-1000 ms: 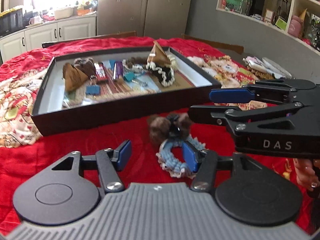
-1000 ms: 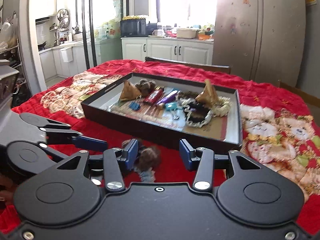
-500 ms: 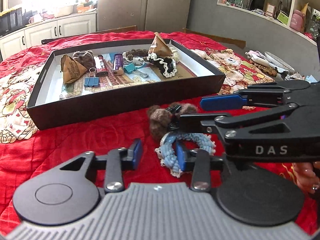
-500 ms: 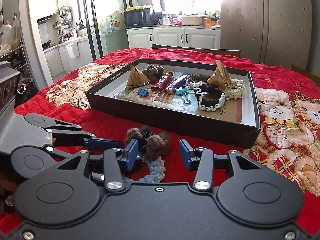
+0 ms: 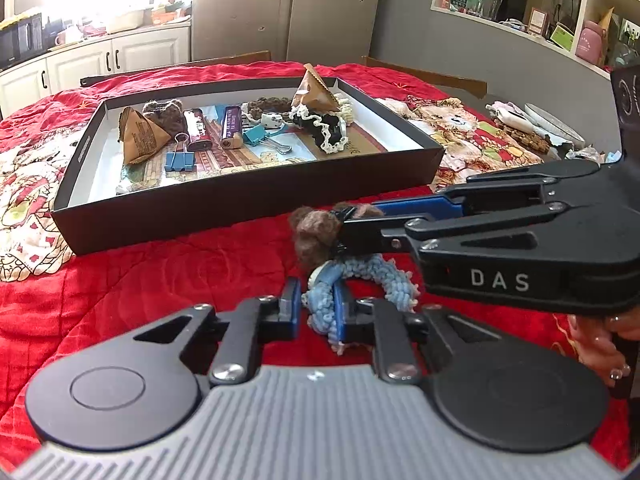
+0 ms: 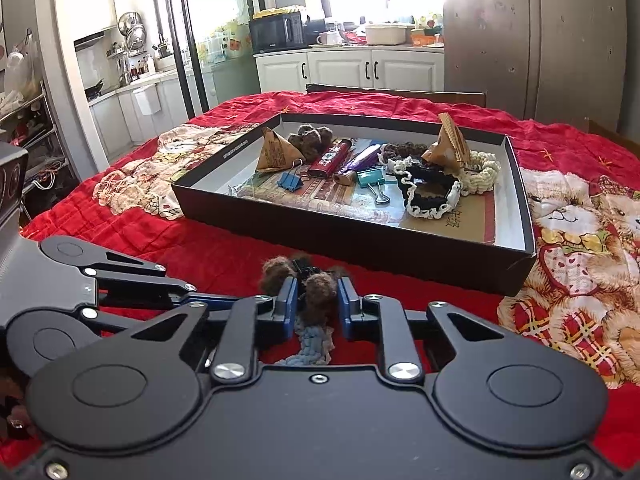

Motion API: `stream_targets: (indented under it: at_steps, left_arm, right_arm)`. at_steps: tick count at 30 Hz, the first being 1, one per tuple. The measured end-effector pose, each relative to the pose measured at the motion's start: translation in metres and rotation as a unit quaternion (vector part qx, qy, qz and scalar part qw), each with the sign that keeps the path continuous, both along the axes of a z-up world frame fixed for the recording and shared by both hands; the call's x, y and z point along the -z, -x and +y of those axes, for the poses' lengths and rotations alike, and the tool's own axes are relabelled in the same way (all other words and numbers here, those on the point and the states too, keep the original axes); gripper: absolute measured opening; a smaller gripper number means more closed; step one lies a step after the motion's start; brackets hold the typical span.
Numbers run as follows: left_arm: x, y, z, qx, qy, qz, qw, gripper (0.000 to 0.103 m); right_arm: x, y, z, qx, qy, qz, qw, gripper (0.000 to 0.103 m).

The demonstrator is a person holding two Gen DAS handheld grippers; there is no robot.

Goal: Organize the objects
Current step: 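Lift and carry the blue ring in the left gripper toward the box while the right carries the pompom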

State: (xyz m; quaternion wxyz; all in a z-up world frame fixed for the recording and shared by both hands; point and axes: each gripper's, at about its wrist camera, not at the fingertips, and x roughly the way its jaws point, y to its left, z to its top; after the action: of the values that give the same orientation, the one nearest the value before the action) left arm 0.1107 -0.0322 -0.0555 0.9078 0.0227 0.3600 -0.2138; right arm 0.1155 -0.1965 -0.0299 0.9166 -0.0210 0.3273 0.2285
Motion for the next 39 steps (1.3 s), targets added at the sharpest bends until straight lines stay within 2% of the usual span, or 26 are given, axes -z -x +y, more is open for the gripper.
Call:
stream_targets:
  at_steps: [10,39]
  left_arm:
    - [-0.001,0.001,0.001,-0.002,0.003,0.002,1.0,0.016]
    - [-0.015,0.006,0.017,-0.019,0.019,-0.009,0.9996,0.015]
  right_arm:
    - [-0.005,0.005,-0.003,0.008,-0.001,-0.018,1.0,0.017]
    - [-0.013,0.019,-0.018,0.024,-0.018,-0.03,0.999,0.016]
